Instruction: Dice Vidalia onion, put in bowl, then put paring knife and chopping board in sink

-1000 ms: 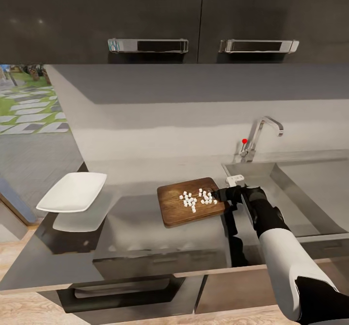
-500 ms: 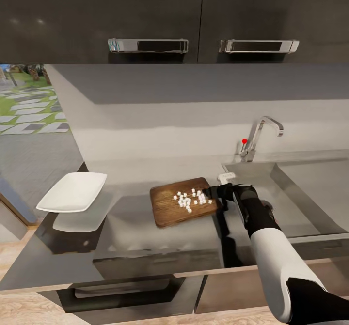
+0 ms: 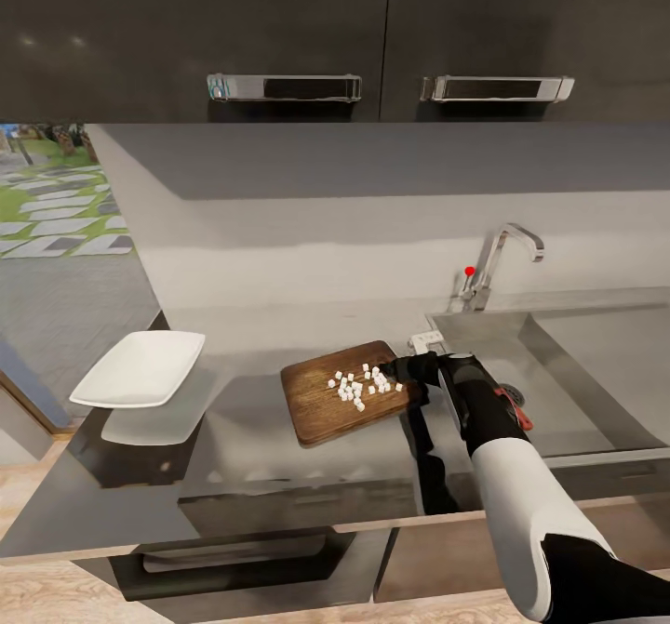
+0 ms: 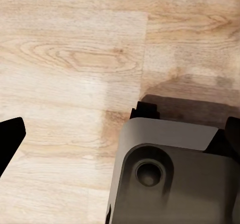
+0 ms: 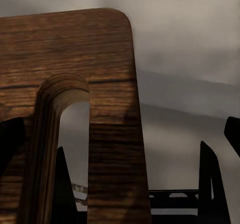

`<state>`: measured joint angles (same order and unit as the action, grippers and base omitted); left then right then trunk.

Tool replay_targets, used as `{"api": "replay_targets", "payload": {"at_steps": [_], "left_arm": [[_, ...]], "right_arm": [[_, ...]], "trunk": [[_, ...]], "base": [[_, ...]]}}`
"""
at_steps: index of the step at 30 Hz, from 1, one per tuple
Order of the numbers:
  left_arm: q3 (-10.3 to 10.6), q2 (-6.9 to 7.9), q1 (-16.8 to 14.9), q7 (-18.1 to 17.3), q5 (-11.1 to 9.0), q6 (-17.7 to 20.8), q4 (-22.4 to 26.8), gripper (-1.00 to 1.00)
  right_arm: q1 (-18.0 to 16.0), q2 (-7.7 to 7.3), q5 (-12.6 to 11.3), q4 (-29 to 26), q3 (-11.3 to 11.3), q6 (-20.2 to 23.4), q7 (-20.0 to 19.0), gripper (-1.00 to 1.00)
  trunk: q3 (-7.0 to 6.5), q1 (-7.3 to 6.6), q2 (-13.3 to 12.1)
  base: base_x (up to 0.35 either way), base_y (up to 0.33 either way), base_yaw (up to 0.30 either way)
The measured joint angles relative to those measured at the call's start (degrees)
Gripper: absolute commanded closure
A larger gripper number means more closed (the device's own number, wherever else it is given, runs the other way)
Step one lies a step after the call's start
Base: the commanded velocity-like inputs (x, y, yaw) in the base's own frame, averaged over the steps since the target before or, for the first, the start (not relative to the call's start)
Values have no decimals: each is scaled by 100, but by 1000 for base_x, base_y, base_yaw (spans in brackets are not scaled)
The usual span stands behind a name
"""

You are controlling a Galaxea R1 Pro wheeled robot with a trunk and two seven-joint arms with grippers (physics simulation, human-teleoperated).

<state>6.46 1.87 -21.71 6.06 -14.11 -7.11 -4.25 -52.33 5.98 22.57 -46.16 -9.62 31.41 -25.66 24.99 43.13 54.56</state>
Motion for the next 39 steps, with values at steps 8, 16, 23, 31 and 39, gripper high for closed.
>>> {"api": "replay_targets", "payload": {"at_steps": [8,16,23,31,39], "left_arm": [[0,3,-1,0,0,0,0,-100],[0,7,-1,0,0,0,0,-100],[0,2,0,0,0,-2,0,-100],[0,1,-1,0,0,0,0,-100],[0,1,0,0,0,0,0,-100]], "right_arm": [[-1,0,3,0,0,0,1,-100],[2,-6,11,0,0,0,1,-100],[0,-9,12,-4,0,0,1,-100],[-1,-9,12,-9,0,0,1,-100],[-1,-4,13,-22,9,8,1,-100]], "trunk": [[0,0,0],[0,0,0],[0,0,0],[0,0,0],[0,0,0]], "base": [[0,0,0],[0,0,0],[0,0,0],[0,0,0],[0,0,0]]}}
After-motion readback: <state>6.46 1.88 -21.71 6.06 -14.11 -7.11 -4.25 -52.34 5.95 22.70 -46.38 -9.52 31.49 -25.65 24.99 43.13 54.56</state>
